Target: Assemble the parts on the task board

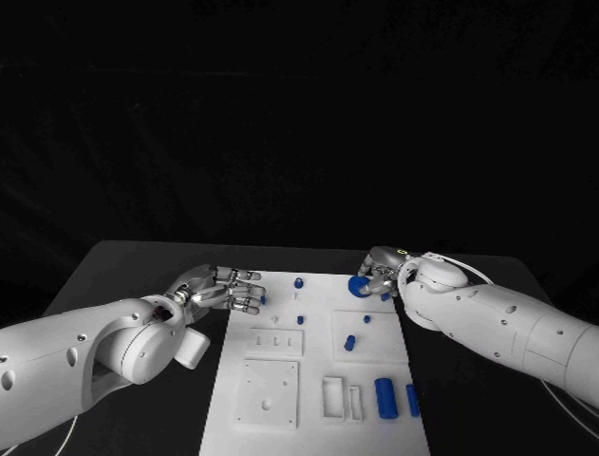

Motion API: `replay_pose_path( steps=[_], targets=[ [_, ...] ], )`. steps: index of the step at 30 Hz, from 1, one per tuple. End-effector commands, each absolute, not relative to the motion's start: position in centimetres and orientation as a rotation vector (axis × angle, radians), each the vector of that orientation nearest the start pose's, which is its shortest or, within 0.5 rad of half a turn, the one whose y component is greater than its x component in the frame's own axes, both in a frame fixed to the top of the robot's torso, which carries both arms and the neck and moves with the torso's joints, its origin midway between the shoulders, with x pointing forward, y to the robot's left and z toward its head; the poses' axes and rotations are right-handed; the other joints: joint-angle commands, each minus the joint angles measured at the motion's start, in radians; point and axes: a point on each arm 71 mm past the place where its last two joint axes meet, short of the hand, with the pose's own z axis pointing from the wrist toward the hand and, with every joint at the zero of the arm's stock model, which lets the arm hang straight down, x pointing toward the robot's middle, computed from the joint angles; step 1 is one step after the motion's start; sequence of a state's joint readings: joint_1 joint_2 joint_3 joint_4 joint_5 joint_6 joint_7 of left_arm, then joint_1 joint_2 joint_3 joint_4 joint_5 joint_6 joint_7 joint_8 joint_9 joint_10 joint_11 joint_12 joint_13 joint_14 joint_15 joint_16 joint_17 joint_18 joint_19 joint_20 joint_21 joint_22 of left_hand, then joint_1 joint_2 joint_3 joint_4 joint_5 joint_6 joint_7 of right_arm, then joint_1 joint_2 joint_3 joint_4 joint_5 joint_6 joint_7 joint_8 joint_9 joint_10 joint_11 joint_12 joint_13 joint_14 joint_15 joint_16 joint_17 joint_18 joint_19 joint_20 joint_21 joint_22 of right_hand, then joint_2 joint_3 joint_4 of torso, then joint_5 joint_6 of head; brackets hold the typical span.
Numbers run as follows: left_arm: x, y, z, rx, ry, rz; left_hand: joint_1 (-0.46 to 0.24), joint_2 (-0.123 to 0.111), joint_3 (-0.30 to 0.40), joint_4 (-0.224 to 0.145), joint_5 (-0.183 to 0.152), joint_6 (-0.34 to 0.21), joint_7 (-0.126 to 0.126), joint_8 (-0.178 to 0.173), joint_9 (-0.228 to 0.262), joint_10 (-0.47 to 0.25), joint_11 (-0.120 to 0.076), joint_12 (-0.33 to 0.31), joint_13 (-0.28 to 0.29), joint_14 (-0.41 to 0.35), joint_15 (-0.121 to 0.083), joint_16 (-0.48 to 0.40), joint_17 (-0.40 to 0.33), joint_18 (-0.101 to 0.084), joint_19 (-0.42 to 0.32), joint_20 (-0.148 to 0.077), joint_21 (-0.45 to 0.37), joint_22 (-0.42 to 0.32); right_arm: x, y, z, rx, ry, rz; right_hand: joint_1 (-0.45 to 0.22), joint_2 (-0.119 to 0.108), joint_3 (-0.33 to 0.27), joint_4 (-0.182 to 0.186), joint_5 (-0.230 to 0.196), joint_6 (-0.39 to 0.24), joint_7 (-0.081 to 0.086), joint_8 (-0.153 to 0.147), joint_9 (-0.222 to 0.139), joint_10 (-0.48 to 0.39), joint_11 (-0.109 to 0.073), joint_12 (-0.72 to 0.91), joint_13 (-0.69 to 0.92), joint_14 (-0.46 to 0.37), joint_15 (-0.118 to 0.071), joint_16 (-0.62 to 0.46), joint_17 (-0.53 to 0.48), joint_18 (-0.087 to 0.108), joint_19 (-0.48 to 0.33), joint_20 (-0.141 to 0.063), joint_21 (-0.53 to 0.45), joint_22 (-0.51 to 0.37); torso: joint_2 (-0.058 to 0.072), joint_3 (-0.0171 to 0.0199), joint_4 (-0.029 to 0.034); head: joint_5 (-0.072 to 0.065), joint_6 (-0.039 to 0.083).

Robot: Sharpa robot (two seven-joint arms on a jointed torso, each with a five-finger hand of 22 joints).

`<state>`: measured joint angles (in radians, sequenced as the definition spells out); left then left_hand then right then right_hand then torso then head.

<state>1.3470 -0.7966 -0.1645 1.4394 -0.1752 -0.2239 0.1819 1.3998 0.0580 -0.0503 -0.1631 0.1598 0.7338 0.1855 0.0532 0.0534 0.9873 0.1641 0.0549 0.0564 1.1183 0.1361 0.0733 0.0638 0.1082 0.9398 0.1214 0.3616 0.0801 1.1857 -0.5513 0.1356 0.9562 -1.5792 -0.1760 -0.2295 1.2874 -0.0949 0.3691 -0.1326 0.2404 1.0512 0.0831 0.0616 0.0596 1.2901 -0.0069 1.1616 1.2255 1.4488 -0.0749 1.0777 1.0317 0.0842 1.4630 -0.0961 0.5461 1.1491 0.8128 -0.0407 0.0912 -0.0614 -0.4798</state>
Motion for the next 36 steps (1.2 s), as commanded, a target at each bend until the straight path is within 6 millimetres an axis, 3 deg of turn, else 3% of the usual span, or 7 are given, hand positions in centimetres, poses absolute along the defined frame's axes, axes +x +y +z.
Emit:
replay_pose_path(
  steps=[1, 3, 14, 19, 23, 31, 36],
  targets=[
    [51.1, 20.3, -16.6, -0.891, 1.711, -1.382, 0.000, 0.003, 0.005, -0.003, 0.004, -0.006, 0.002, -0.001, -0.001, -0.006, 0.001, 0.005, 0.002, -0.004, 0.001, 0.000, 0.001, -0.005, -0.003, 0.001, 0.005, 0.001, 58.8, -23.2, -18.4, -0.020, 1.674, 0.195, -0.013, 0.000, 0.000, 0.000, 0.017, 0.060, 0.010, 0.000, 0.004, 0.005, 0.003, 0.005, 0.001, 0.002, 0.007, 0.004, 0.001, 0.013, 0.044, 0.006, 0.008, 0.004, -0.001, 0.0004, -0.0005, -0.001, 0.001],
    [51.1, 20.4, -16.6, -0.891, 1.709, -1.382, 0.000, 0.003, 0.005, -0.003, 0.004, -0.006, 0.002, -0.001, -0.001, -0.006, 0.001, 0.005, 0.002, -0.004, 0.001, 0.000, 0.001, -0.005, -0.003, 0.001, 0.005, 0.001, 58.6, -22.8, -18.0, -0.037, 1.649, 0.193, -0.020, -0.004, -0.008, 0.007, 0.055, 0.070, 0.007, -0.001, 0.004, 0.008, 0.001, 0.007, 0.002, 0.003, 0.006, 0.006, 0.002, 0.013, 0.045, 0.006, 0.013, 0.007, -0.001, 0.0001, 0.0010, -0.002, 0.002],
    [51.0, 20.6, -16.5, -0.892, 1.698, -1.379, 0.000, 0.006, 0.010, -0.011, 0.006, -0.003, 0.002, -0.001, -0.001, -0.005, 0.001, 0.005, 0.002, -0.004, 0.001, 0.000, 0.001, -0.005, -0.006, 0.000, 0.010, 0.003, 56.8, -19.4, -15.7, -0.084, 1.474, 0.262, -0.006, -0.035, -0.014, 0.059, 0.081, 0.085, 0.001, 0.000, 0.004, 0.020, -0.002, 0.008, 0.002, 0.002, 0.000, 0.013, -0.001, 0.011, 0.047, 0.000, 0.027, 0.021, -0.001, -0.0012, 0.0023, 0.003, 0.010],
    [51.0, 20.7, -16.5, -0.893, 1.695, -1.378, 0.000, 0.006, 0.010, -0.011, 0.006, -0.003, 0.002, -0.001, -0.001, -0.005, 0.001, 0.005, 0.002, -0.004, 0.001, 0.000, 0.001, -0.005, -0.006, 0.000, 0.010, 0.003, 55.7, -17.4, -14.8, -0.106, 1.413, 0.312, -0.004, -0.040, -0.014, 0.068, 0.074, 0.087, 0.000, 0.000, 0.004, 0.021, -0.002, 0.007, 0.002, 0.002, -0.001, 0.011, -0.003, 0.010, 0.048, -0.001, 0.034, 0.024, -0.001, -0.0009, 0.0010, 0.011, 0.013],
    [50.9, 20.7, -16.4, -0.891, 1.692, -1.381, 0.000, 0.006, 0.010, -0.011, 0.006, -0.003, 0.002, -0.001, -0.001, -0.005, 0.001, 0.005, 0.002, -0.004, 0.001, 0.000, 0.001, -0.005, -0.006, 0.000, 0.010, 0.003, 54.9, -15.9, -14.5, -0.125, 1.379, 0.354, -0.002, -0.044, -0.010, 0.074, 0.069, 0.087, 0.000, 0.000, 0.004, 0.021, -0.002, 0.006, 0.002, 0.002, -0.002, 0.010, -0.005, 0.009, 0.048, -0.002, 0.040, 0.027, -0.001, -0.0018, -0.0003, 0.017, 0.025],
    [50.9, 20.6, -16.4, -0.891, 1.679, -1.378, -0.001, 0.006, 0.013, -0.019, -0.009, 0.002, 0.001, 0.000, -0.001, -0.003, 0.001, 0.005, 0.002, -0.002, 0.001, 0.000, 0.001, -0.005, -0.011, 0.000, 0.020, 0.005, 53.8, -13.0, -14.8, -0.162, 1.352, 0.399, 0.002, -0.051, -0.007, 0.090, 0.045, 0.086, 0.000, 0.001, 0.004, 0.021, -0.001, 0.001, -0.002, 0.001, -0.001, 0.005, -0.012, 0.008, 0.047, -0.001, 0.043, 0.029, -0.003, -0.0042, -0.0019, 0.018, 0.031],
    [50.9, 20.6, -16.3, -0.891, 1.665, -1.375, -0.004, 0.008, 0.010, -0.014, -0.025, 0.020, 0.000, 0.001, 0.000, 0.002, 0.000, 0.005, 0.002, -0.001, 0.000, 0.001, 0.001, -0.005, -0.010, 0.000, 0.021, 0.005, 53.6, -11.5, -15.5, -0.173, 1.356, 0.403, 0.002, -0.053, -0.006, 0.092, 0.043, 0.085, 0.000, 0.000, 0.004, 0.020, -0.002, -0.002, -0.004, 0.001, -0.001, 0.002, -0.015, 0.008, 0.048, -0.002, 0.049, 0.032, -0.001, -0.0041, 0.0039, 0.018, 0.033]
  ],
)
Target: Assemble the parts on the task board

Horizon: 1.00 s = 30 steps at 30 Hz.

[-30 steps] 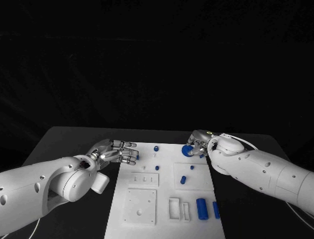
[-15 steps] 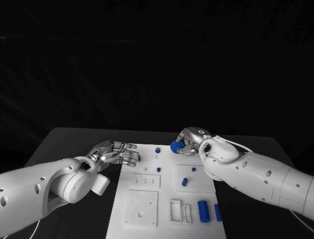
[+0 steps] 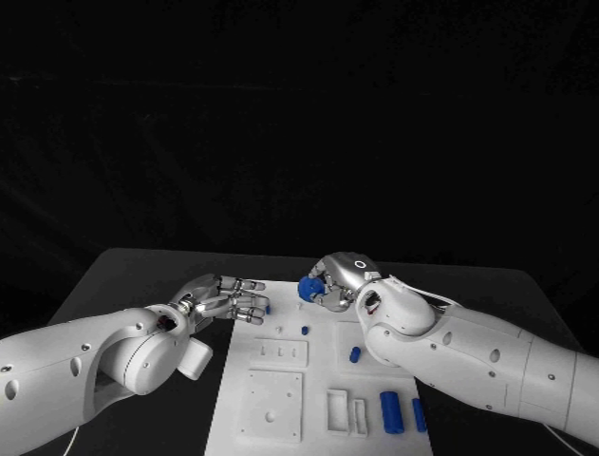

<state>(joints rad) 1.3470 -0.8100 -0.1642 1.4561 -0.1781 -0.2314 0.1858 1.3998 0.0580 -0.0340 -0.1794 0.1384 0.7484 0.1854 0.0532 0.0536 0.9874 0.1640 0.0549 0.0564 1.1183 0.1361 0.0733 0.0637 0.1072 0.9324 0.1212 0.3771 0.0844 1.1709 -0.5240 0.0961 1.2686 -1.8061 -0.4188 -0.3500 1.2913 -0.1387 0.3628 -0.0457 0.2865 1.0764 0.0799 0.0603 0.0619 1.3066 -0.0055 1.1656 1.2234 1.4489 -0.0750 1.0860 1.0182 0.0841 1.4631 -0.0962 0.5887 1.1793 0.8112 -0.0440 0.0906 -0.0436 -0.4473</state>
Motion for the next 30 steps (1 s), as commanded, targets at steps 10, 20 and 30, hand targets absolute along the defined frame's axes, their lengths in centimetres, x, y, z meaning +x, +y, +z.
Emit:
replay_pose_path(
  steps=[10, 20, 30],
  targets=[
    [50.8, 20.4, -16.3, -0.871, 1.679, -1.380, 0.032, 0.004, -0.004, -0.023, -0.047, 0.052, -0.006, 0.003, 0.002, 0.029, -0.006, 0.005, 0.001, -0.001, -0.002, 0.000, 0.001, -0.005, -0.007, -0.003, 0.015, 0.004, 53.4, -9.6, -17.2, -0.173, 1.388, 0.404, -0.003, -0.010, 0.000, 0.009, -0.004, 0.058, 0.004, 0.001, 0.001, 0.002, -0.003, -0.010, -0.004, 0.000, -0.002, -0.010, -0.005, 0.009, 0.047, -0.002, 0.004, 0.002, 0.004, -0.0010, 0.0078, -0.003, -0.001],
    [50.8, 20.0, -16.3, -0.861, 1.687, -1.390, 0.034, 0.010, -0.008, -0.036, -0.046, 0.053, -0.006, 0.003, 0.002, 0.031, -0.007, 0.005, 0.001, -0.002, -0.002, -0.001, 0.001, -0.005, -0.022, -0.004, 0.039, 0.012, 53.7, -8.8, -18.6, -0.170, 1.411, 0.377, 0.001, -0.014, 0.000, 0.004, -0.005, 0.057, 0.004, 0.001, 0.001, 0.000, -0.002, -0.013, -0.006, -0.001, -0.001, -0.015, -0.010, 0.009, 0.046, -0.001, -0.004, 0.000, 0.002, 0.0011, 0.0057, 0.005, -0.006],
    [50.8, 19.7, -16.3, -0.855, 1.691, -1.399, 0.027, 0.011, -0.009, -0.034, -0.043, 0.054, -0.005, 0.003, 0.002, 0.032, -0.006, 0.005, 0.001, -0.002, -0.001, -0.001, 0.001, -0.005, -0.025, -0.003, 0.041, 0.012, 54.2, -8.8, -19.2, -0.162, 1.441, 0.350, -0.001, -0.014, -0.001, 0.004, -0.009, 0.054, 0.005, 0.001, 0.001, -0.002, -0.002, -0.017, -0.010, -0.001, 0.000, -0.020, -0.014, 0.009, 0.045, 0.000, -0.010, -0.002, 0.002, 0.0020, 0.0034, 0.016, -0.007]
  ],
)
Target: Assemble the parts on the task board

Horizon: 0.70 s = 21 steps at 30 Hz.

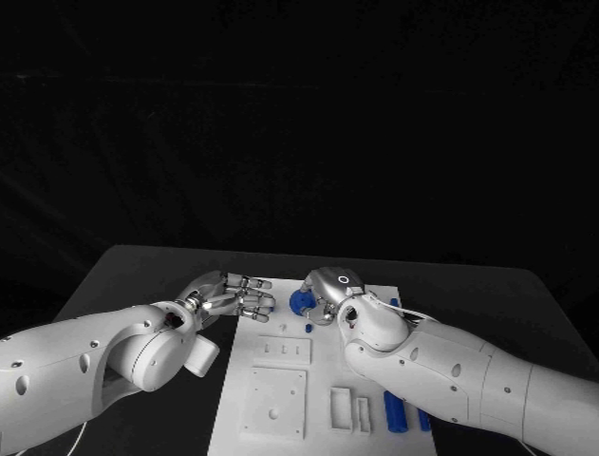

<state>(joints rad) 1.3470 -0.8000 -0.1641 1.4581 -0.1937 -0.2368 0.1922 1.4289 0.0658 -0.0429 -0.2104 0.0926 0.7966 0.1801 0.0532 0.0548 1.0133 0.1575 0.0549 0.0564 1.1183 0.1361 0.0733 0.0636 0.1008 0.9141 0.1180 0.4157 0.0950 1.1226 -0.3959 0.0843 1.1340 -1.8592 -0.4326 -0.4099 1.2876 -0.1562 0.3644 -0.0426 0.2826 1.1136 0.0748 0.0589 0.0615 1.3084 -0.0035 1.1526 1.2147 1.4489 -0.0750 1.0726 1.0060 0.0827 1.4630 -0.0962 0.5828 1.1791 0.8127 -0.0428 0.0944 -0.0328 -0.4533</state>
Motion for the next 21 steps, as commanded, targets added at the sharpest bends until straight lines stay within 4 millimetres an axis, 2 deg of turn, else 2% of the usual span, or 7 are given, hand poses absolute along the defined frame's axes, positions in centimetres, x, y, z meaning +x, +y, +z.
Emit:
replay_pose_path(
  steps=[1, 4, 7, 16, 21],
  targets=[
    [50.77, 19.64, -16.28, -0.854, 1.692, -1.401, -0.004, 0.004, -0.001, -0.003, 0.003, 0.006, 0.000, 0.003, 0.001, 0.007, 0.000, 0.005, 0.001, -0.002, -0.001, 0.000, 0.001, 0.001, -0.007, 0.000, 0.003, 0.001, 54.28, -8.78, -19.29, -0.163, 1.445, 0.349, 0.003, 0.003, -0.003, 0.001, -0.007, 0.015, 0.011, 0.003, 0.002, -0.005, -0.003, -0.005, -0.002, -0.001, 0.001, -0.008, -0.003, 0.010, 0.045, 0.001, -0.006, -0.002, 0.000, 0.0012, -0.0005, 0.006, -0.001],
    [50.76, 19.46, -16.30, -0.853, 1.696, -1.402, -0.005, 0.004, -0.001, -0.002, 0.003, 0.006, 0.000, 0.003, 0.001, 0.007, 0.001, 0.005, 0.001, -0.002, -0.001, 0.000, 0.001, 0.001, -0.007, 0.001, 0.003, 0.001, 54.34, -8.65, -19.38, -0.164, 1.451, 0.348, 0.002, 0.004, -0.004, 0.001, -0.009, 0.015, 0.011, 0.003, 0.002, -0.006, -0.003, -0.006, -0.003, -0.001, 0.002, -0.009, -0.004, 0.010, 0.045, 0.002, -0.006, -0.002, 0.001, 0.0020, -0.0003, 0.007, 0.000],
    [50.76, 19.36, -16.32, -0.850, 1.702, -1.401, -0.005, 0.004, -0.001, -0.002, 0.003, 0.006, 0.000, 0.003, 0.001, 0.007, 0.001, 0.005, 0.001, -0.002, -0.001, 0.000, 0.001, 0.001, -0.007, 0.001, 0.003, 0.001, 54.42, -8.57, -19.46, -0.162, 1.455, 0.347, -0.001, 0.003, -0.008, 0.003, -0.015, 0.013, 0.011, 0.003, 0.002, -0.007, -0.002, -0.007, -0.004, -0.001, 0.003, -0.010, -0.005, 0.009, 0.045, 0.003, -0.008, -0.002, 0.000, 0.0004, -0.0006, 0.008, -0.001],
    [50.84, 19.44, -16.36, -0.847, 1.705, -1.392, -0.001, 0.002, 0.001, -0.005, 0.003, -0.002, 0.001, 0.002, 0.001, 0.001, 0.002, 0.005, 0.001, -0.003, -0.001, -0.001, 0.001, 0.002, -0.007, 0.001, 0.003, -0.001, 54.73, -8.55, -19.87, -0.158, 1.473, 0.338, 0.000, -0.001, -0.028, 0.011, -0.037, -0.008, 0.016, 0.002, 0.001, -0.012, 0.001, -0.014, -0.011, -0.001, 0.004, -0.016, -0.010, 0.011, 0.045, 0.004, -0.019, -0.004, 0.001, -0.0003, 0.0020, 0.011, -0.003],
    [50.90, 19.49, -16.41, -0.852, 1.706, -1.382, -0.011, 0.002, -0.001, 0.002, 0.009, -0.003, 0.001, 0.002, 0.001, 0.000, 0.003, 0.005, 0.002, -0.004, 0.000, 0.000, 0.001, 0.001, -0.008, 0.002, 0.003, -0.002, 54.73, -8.41, -20.23, -0.164, 1.487, 0.335, -0.002, -0.008, -0.055, 0.023, -0.032, -0.073, 0.029, 0.003, 0.000, -0.024, 0.007, -0.028, -0.025, -0.002, 0.008, -0.022, -0.013, 0.016, 0.045, 0.007, -0.032, -0.009, 0.001, -0.0015, 0.0003, 0.011, -0.002]
  ],
)
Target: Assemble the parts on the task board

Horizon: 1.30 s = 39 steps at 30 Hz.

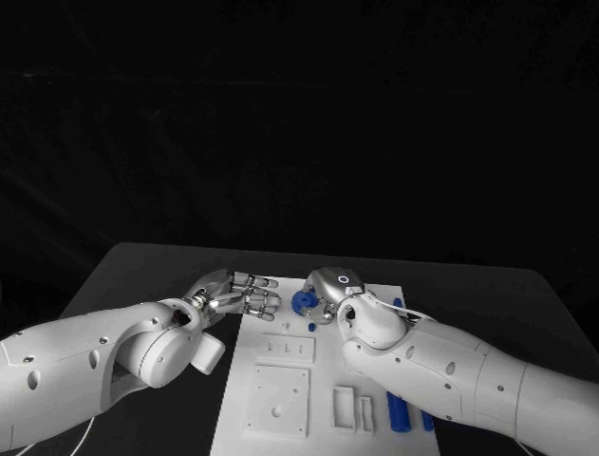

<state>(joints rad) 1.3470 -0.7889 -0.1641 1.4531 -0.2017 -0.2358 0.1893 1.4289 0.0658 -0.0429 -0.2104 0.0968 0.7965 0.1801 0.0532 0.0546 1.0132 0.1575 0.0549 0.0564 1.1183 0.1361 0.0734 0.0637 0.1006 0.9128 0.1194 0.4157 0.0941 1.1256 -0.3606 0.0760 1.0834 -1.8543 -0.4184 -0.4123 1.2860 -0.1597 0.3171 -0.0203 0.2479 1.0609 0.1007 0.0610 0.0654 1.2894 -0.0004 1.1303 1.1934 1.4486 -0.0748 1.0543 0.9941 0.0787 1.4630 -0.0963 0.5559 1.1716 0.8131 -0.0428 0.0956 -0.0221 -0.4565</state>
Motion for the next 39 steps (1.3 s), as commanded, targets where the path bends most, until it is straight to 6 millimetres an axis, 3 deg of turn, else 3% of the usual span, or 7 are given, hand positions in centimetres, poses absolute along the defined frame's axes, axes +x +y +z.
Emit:
replay_pose_path(
  steps=[1, 11, 21, 29, 39],
  targets=[
    [50.90, 19.49, -16.41, -0.853, 1.706, -1.381, -0.011, 0.002, -0.001, 0.002, 0.004, -0.003, 0.001, 0.002, 0.001, 0.000, 0.003, 0.005, 0.001, -0.003, 0.000, 0.000, 0.001, 0.002, -0.006, 0.000, 0.003, -0.001, 54.73, -8.39, -20.27, -0.164, 1.488, 0.335, 0.000, -0.004, -0.012, 0.002, 0.002, -0.026, 0.005, 0.001, -0.003, -0.007, 0.004, -0.008, -0.006, -0.003, 0.008, -0.005, -0.002, 0.022, 0.045, 0.007, -0.008, -0.002, 0.000, -0.0016, -0.0008, 0.000, 0.001],
    [50.93, 19.53, -16.43, -0.855, 1.707, -1.377, -0.014, 0.001, 0.000, 0.006, 0.006, -0.005, 0.001, 0.002, 0.001, -0.001, 0.003, 0.005, 0.001, -0.005, 0.000, 0.000, 0.001, 0.002, -0.005, 0.002, -0.001, -0.006, 54.81, -8.41, -20.37, -0.150, 1.488, 0.329, 0.003, -0.001, -0.018, 0.008, 0.000, -0.043, 0.007, 0.000, -0.004, -0.014, 0.005, -0.016, -0.016, -0.003, 0.009, -0.009, -0.004, 0.025, 0.046, 0.009, -0.014, -0.005, 0.000, -0.0014, -0.0001, -0.003, 0.001],
    [50.93, 19.63, -16.43, -0.856, 1.706, -1.375, -0.015, 0.000, 0.001, 0.009, 0.006, -0.006, 0.002, 0.002, 0.001, -0.001, 0.003, 0.005, 0.002, -0.005, 0.001, 0.000, 0.001, 0.002, -0.002, 0.002, -0.005, -0.009, 54.91, -8.80, -20.35, -0.135, 1.481, 0.315, 0.002, 0.001, 0.004, 0.012, -0.008, -0.009, 0.002, 0.001, -0.003, -0.014, 0.001, -0.013, -0.017, -0.003, 0.007, -0.012, -0.004, 0.025, 0.046, 0.007, -0.015, -0.006, 0.000, -0.0001, -0.0014, -0.002, 0.000],
    [50.98, 19.70, -16.45, -0.857, 1.706, -1.373, -0.019, 0.002, 0.000, 0.013, 0.006, -0.009, 0.002, 0.002, 0.000, -0.002, 0.004, 0.005, 0.002, -0.005, 0.001, 0.000, 0.001, 0.002, -0.001, 0.002, -0.006, -0.010, 54.85, -9.02, -20.04, -0.120, 1.441, 0.334, -0.003, -0.005, 0.015, 0.011, 0.002, 0.005, -0.002, 0.000, -0.003, -0.012, -0.002, -0.012, -0.018, -0.002, 0.003, -0.011, 0.000, 0.023, 0.047, 0.003, -0.013, -0.007, 0.000, 0.0005, -0.0016, -0.003, 0.000],
    [51.02, 19.68, -16.48, -0.858, 1.709, -1.373, -0.021, 0.002, 0.001, 0.017, 0.006, -0.014, 0.003, 0.002, 0.000, -0.003, 0.004, 0.005, 0.002, -0.005, 0.001, 0.000, 0.001, 0.002, 0.001, 0.002, -0.009, -0.013, 54.85, -9.09, -19.95, -0.111, 1.428, 0.338, -0.003, -0.010, 0.006, 0.011, -0.017, -0.011, 0.001, 0.001, -0.003, -0.015, 0.000, -0.017, -0.023, -0.003, 0.004, -0.015, -0.003, 0.024, 0.047, 0.004, -0.014, -0.008, 0.000, 0.0000, -0.0029, -0.004, 0.004]
  ],
)
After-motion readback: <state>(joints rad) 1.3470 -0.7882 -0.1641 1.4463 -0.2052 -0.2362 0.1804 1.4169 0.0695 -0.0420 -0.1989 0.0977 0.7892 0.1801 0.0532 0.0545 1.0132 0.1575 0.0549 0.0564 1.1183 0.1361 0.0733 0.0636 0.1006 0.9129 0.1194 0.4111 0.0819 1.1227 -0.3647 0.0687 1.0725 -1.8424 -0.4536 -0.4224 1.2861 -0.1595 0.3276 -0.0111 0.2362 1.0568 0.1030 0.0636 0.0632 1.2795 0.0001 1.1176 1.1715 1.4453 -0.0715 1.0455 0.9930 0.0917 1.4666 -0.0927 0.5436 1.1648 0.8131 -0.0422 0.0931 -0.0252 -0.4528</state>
